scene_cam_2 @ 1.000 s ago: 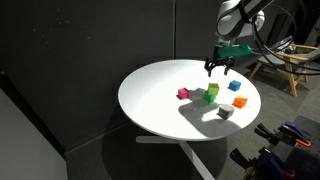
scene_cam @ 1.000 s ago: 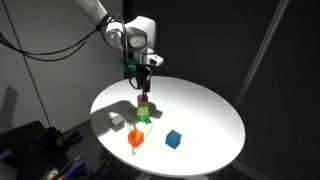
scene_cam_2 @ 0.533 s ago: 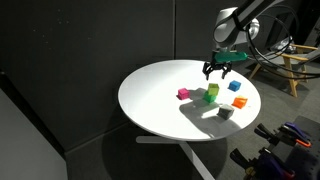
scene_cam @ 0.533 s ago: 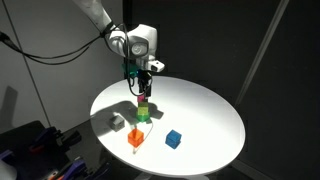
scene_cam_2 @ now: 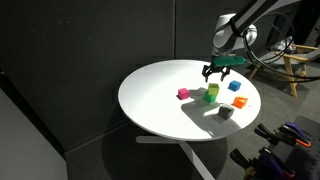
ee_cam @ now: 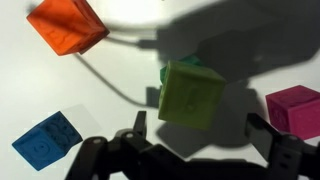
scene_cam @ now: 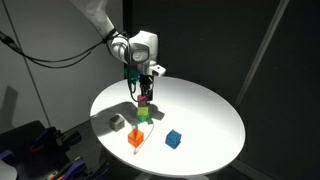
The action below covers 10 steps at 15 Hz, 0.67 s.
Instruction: Remove the light green block from the green block top and place it on top of the gray block
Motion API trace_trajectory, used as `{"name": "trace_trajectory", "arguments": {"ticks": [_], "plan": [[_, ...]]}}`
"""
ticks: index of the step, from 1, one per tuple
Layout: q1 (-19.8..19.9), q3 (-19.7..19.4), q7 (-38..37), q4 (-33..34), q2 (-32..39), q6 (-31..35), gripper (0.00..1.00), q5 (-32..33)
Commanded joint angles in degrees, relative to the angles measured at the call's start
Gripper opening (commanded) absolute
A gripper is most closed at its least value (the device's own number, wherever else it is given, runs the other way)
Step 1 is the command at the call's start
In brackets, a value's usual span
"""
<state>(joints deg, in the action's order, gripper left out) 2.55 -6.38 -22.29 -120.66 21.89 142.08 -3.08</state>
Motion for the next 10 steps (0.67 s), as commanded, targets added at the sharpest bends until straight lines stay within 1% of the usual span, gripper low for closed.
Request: {"name": "trace_trajectory", "arguments": {"ticks": [1, 10], "plan": [[-0.1, -0.4, 0.0, 1.2, 1.5, 1.1, 1.00, -1.3], [-0.3, -0.7, 0.0, 0.7, 2.8, 3.1, 1.00, -1.2]]}}
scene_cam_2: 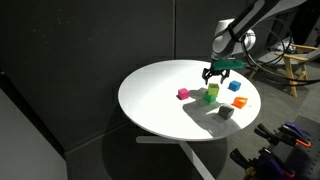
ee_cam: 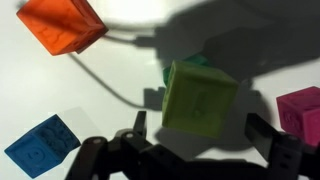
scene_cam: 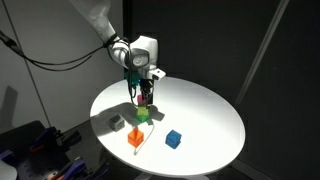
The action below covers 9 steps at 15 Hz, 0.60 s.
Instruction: Remove the light green block from the green block top and place it on top of the gray block
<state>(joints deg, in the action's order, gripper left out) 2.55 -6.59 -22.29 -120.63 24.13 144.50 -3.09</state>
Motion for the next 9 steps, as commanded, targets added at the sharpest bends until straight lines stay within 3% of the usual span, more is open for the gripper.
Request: {"name": "trace_trajectory", "arguments": {"ticks": [1, 9], "plan": [[-0.3, -0.5, 0.0, 0.6, 0.7, 0.8, 1.00, -1.2], [-0.4, -0.6, 0.0, 0.3, 1.2, 1.3, 1.00, -1.0]]}}
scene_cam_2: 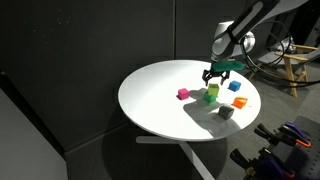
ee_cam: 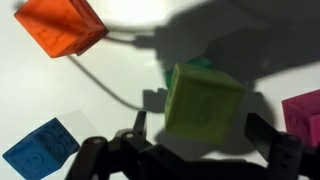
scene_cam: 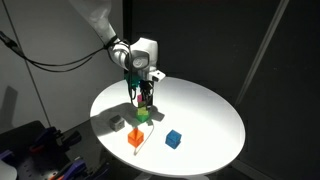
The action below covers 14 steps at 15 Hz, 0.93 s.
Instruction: Remove the light green block from the green block top and place it on top of the gray block
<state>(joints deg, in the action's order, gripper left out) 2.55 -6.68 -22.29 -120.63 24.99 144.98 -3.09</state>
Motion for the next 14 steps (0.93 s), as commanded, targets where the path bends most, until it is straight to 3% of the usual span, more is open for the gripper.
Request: {"name": "trace_trajectory", "arguments": {"ticks": [1, 6, 7, 8, 12, 14], "plan": [[-0.5, -0.6, -0.2, 0.4, 0.6, 0.6, 1.00, -0.9], [-0.5, -0.9, -0.3, 0.5, 1.3, 0.4, 1.00, -0.8], [-0.5, -0.9, -0.2, 0.6, 1.4, 0.4, 0.75, -0.8], [-0.5, -0.9, -0.1, 0.5, 1.5, 0.4, 0.74, -0.8], [-0.6, -0.9, 0.0, 0.5, 1.3, 0.4, 0.41, -0.8], [-0.6, -0.9, 0.0, 0.5, 1.0, 0.2, 0.34, -0.8]]}}
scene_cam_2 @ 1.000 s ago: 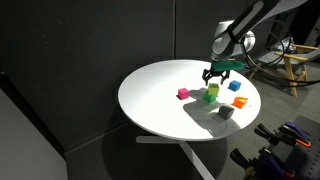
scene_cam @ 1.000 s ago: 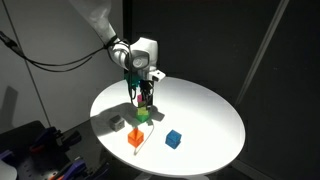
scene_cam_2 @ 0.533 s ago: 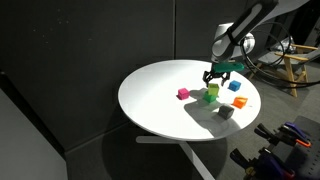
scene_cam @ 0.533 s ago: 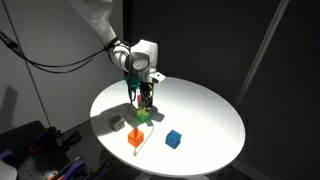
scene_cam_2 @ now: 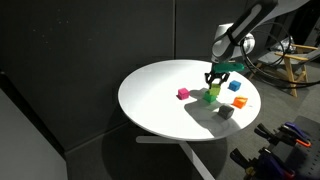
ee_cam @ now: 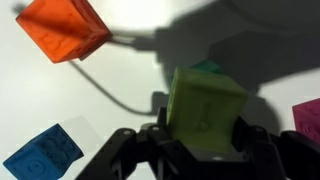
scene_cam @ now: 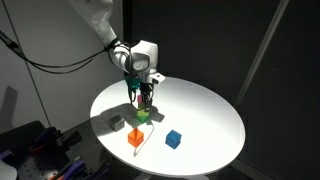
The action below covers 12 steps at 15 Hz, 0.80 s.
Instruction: Remove the light green block from the green block top and place it on top of the gray block
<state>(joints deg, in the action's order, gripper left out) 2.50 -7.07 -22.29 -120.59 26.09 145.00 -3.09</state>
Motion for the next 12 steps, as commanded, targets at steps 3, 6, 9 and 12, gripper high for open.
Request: {"name": "trace_trajectory", "arguments": {"ticks": [3, 6, 9, 12], "plan": [[-0.9, -0.6, -0.1, 0.0, -1.5, -0.7, 0.31, -0.4], [-1.5, -0.8, -0.5, -0.5, -3.5, -2.0, 0.30, 0.2], [-2.1, -1.0, -0.9, -1.0, -5.8, -3.7, 0.30, 0.8], [-2.9, -1.7, -2.3, -1.3, -8.3, -7.0, 0.30, 2.5]]}}
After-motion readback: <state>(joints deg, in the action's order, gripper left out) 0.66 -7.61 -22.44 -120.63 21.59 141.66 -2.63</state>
